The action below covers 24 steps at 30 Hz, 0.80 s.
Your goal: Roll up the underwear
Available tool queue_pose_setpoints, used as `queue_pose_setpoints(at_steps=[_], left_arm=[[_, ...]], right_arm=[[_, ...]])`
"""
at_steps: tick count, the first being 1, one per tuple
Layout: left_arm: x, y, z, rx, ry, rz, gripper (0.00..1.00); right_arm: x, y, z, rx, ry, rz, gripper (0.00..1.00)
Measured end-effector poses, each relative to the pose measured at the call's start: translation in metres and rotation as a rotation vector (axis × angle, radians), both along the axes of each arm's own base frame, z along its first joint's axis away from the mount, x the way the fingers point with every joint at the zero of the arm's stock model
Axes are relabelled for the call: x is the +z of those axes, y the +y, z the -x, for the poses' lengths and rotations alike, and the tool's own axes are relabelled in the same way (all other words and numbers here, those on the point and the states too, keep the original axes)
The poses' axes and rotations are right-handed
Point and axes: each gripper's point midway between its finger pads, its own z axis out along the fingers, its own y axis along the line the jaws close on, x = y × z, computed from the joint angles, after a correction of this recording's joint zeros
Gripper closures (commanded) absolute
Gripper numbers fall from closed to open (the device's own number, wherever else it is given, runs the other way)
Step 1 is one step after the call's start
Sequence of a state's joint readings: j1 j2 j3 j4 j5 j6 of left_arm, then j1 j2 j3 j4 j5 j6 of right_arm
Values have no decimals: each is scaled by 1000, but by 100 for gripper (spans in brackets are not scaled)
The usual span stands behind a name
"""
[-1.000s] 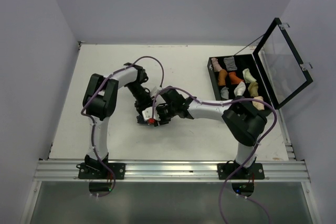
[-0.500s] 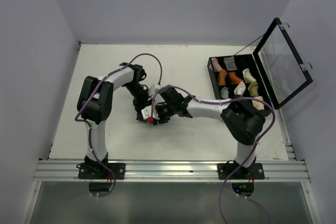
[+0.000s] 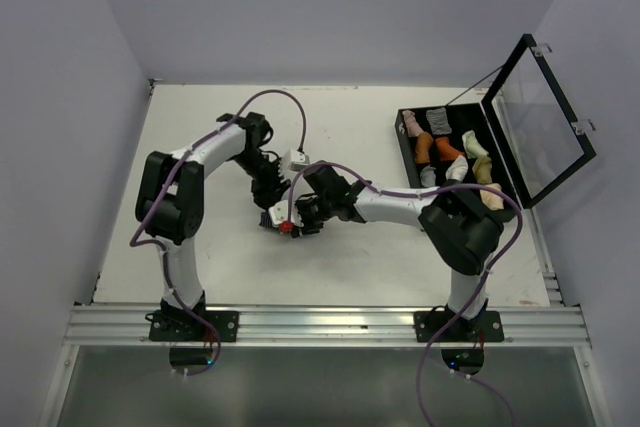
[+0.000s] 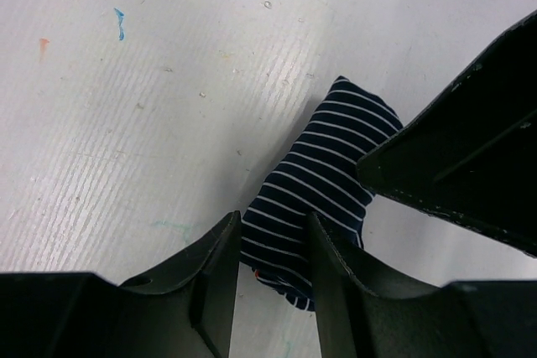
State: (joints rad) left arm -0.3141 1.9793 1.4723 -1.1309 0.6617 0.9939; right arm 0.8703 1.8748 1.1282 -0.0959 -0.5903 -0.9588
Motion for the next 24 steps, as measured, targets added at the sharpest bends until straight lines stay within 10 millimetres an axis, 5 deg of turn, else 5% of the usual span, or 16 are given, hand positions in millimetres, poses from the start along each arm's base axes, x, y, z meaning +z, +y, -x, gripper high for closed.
queue_pose_setpoints(at_steps=[13, 16, 20, 24], left_arm=[[-11, 6, 26, -122, -3, 47, 37], [-17, 8, 30, -127, 4, 45, 44], [-26, 12, 32, -132, -2, 30, 70], [-28, 13, 34, -120, 8, 25, 81]], right_arm=[[0, 3, -2, 4, 7, 5, 60], [-1, 3, -1, 8, 11, 8, 60], [-1, 4, -2, 8, 15, 12, 59], [-1, 4, -1, 13, 28, 16, 55]])
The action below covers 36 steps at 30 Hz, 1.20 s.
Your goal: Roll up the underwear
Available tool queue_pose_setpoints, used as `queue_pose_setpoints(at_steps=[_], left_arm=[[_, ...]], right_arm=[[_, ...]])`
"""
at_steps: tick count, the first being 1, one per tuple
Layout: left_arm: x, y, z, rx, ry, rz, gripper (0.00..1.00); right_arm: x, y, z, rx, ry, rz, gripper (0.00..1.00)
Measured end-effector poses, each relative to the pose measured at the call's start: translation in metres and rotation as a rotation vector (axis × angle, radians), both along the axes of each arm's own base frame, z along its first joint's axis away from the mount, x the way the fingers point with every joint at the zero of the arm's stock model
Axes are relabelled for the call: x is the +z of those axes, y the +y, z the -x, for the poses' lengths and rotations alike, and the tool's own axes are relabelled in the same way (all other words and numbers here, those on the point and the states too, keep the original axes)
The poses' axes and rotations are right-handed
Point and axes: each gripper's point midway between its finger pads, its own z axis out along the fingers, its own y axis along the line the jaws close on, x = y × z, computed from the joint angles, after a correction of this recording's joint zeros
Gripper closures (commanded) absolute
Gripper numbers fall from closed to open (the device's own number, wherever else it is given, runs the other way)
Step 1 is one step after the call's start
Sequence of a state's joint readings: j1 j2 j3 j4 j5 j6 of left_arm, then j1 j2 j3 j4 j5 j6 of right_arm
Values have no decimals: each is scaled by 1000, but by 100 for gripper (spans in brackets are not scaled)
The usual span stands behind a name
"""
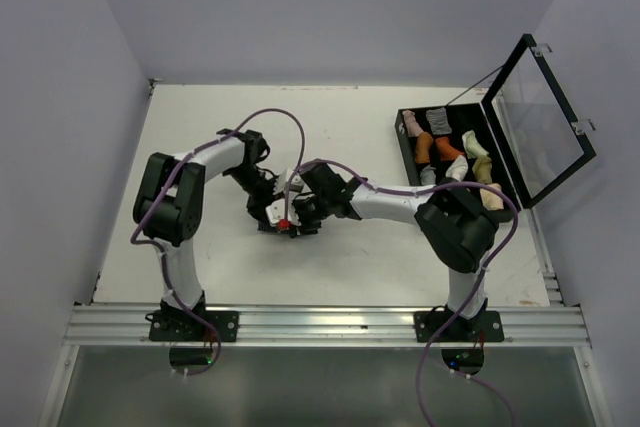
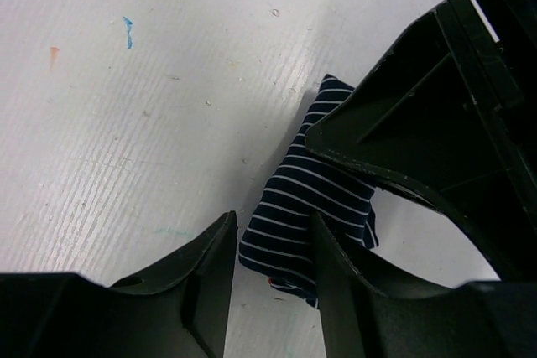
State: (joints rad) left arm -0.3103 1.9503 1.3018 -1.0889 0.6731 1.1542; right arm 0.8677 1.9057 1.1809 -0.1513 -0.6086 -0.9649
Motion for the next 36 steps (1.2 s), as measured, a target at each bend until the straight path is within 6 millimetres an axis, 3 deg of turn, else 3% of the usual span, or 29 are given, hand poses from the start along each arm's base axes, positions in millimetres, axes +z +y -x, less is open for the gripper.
queue_pose_setpoints(at_steps=[9, 17, 22, 29, 36], left_arm=[[-4, -9, 6, 105, 256, -12, 86], [-4, -23, 31, 234, 611, -7, 87], [-4, -26, 39, 277, 721, -12, 87], [-4, -30, 43, 307, 781, -6, 87], [-5, -31, 50, 328, 835, 2, 87]], right_arm=[[7, -10, 1, -39, 28, 29, 46], [31, -23, -10, -133, -62, 22, 39], [23, -32, 3, -120, -73, 43, 37], [4, -27, 51, -20, -66, 78, 31], [-2, -24, 42, -59, -153, 46, 30]])
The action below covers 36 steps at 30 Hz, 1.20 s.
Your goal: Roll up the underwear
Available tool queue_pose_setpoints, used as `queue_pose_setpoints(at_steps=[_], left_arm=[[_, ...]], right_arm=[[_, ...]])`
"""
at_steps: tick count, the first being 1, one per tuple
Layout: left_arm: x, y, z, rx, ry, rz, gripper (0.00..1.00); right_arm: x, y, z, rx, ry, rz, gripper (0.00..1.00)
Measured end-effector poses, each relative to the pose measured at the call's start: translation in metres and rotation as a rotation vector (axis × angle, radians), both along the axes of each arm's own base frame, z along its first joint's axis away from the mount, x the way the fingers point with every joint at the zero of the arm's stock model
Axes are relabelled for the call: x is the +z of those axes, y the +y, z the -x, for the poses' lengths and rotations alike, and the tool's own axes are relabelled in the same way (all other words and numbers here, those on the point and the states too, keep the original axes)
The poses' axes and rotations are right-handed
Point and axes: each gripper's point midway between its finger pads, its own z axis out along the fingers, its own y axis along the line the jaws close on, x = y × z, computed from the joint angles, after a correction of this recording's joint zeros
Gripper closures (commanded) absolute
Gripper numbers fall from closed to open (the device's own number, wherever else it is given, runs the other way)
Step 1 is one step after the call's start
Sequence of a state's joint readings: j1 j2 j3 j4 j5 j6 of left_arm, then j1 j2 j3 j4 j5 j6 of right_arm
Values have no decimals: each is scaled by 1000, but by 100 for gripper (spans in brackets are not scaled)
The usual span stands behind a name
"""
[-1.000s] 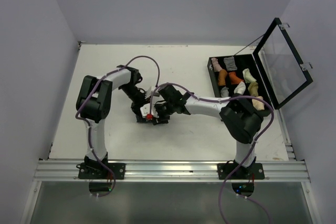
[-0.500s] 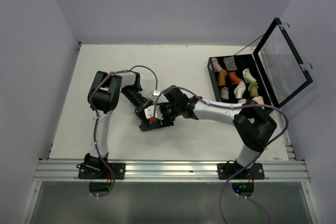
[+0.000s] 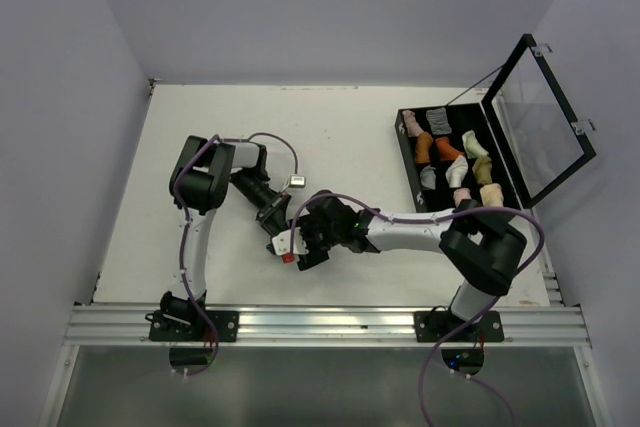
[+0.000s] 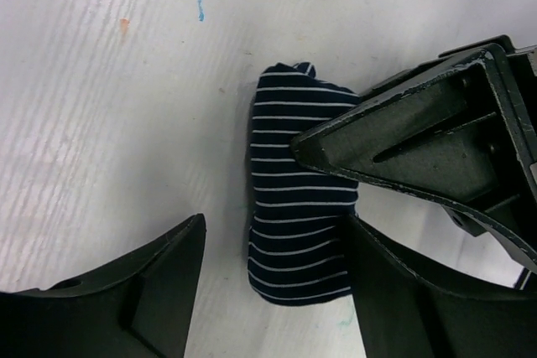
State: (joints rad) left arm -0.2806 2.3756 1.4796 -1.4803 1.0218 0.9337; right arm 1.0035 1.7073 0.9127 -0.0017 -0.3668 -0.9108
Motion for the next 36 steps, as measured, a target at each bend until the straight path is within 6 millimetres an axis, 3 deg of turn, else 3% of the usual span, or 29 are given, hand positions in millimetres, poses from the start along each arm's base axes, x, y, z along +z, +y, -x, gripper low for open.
queue_pose_setpoints(at_steps=[12, 16, 19, 25, 29, 30, 32, 33, 36], left_arm=[[0, -1, 2, 11, 13, 7, 87], [0, -2, 2, 11, 13, 8, 86], [0, -2, 1, 14, 14, 10, 86], [1, -3, 2, 18, 16, 13, 82], [1, -2, 2, 19, 17, 13, 66], [1, -2, 1, 20, 15, 14, 58], [2, -1, 1, 29, 15, 17, 53], [3, 0, 1, 36, 18, 20, 43], [10, 0, 1, 74, 44, 28, 34]], right_arm=[[-5, 5, -8, -13, -70, -48, 33], [-11, 9, -11, 1, -88, -52, 38], [-14, 13, -14, 17, -106, -58, 45], [-17, 17, -16, 52, -133, -61, 71], [-17, 19, -17, 74, -115, -27, 99], [-17, 20, -18, 77, -98, -9, 100], [-17, 23, -18, 85, -57, 22, 100], [-16, 22, -18, 85, -36, 36, 100], [-15, 19, -15, 81, 16, 61, 100]])
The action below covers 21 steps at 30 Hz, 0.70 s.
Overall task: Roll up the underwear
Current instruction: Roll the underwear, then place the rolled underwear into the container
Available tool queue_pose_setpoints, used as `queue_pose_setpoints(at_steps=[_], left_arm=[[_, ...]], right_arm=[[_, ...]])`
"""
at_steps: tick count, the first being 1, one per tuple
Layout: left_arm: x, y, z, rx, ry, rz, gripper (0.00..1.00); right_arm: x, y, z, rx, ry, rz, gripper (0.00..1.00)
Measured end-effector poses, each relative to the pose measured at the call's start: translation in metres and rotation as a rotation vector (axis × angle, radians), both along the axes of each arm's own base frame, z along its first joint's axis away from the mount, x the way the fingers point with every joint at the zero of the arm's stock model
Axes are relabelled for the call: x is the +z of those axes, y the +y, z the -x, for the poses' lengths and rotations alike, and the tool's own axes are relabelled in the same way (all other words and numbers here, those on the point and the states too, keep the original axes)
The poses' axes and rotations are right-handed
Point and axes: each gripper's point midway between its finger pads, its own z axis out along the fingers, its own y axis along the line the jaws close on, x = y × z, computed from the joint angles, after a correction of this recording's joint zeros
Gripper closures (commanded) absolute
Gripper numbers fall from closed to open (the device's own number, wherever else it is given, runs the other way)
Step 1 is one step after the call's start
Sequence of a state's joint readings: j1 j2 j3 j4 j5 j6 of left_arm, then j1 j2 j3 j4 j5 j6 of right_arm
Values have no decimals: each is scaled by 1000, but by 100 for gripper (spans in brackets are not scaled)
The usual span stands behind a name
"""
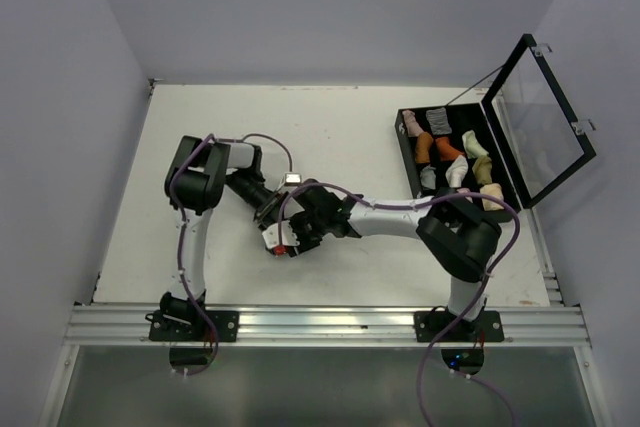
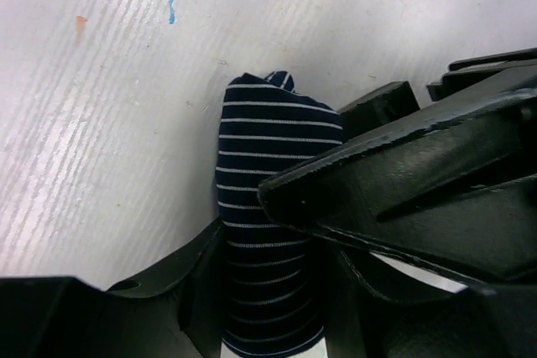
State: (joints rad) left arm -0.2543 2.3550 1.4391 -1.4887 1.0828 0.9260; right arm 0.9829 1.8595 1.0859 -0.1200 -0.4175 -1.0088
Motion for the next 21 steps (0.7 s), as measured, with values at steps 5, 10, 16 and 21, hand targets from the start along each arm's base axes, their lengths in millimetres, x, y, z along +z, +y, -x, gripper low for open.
queue_pose_setpoints(at_steps=[5, 10, 16, 21], left_arm=[[14, 6, -15, 60, -69, -22, 0], [14, 31, -78, 148, -422, -64, 0], [41, 70, -155, 235, -880, -215, 0], [120, 76, -194, 338, -1218, -234, 0]], right_arm=[[0, -10, 9, -19, 75, 29, 100], [0, -25, 29, -53, 187, 59, 100], [4, -49, 11, -265, 411, 68, 100], [16, -71, -35, -507, 567, 25, 100]])
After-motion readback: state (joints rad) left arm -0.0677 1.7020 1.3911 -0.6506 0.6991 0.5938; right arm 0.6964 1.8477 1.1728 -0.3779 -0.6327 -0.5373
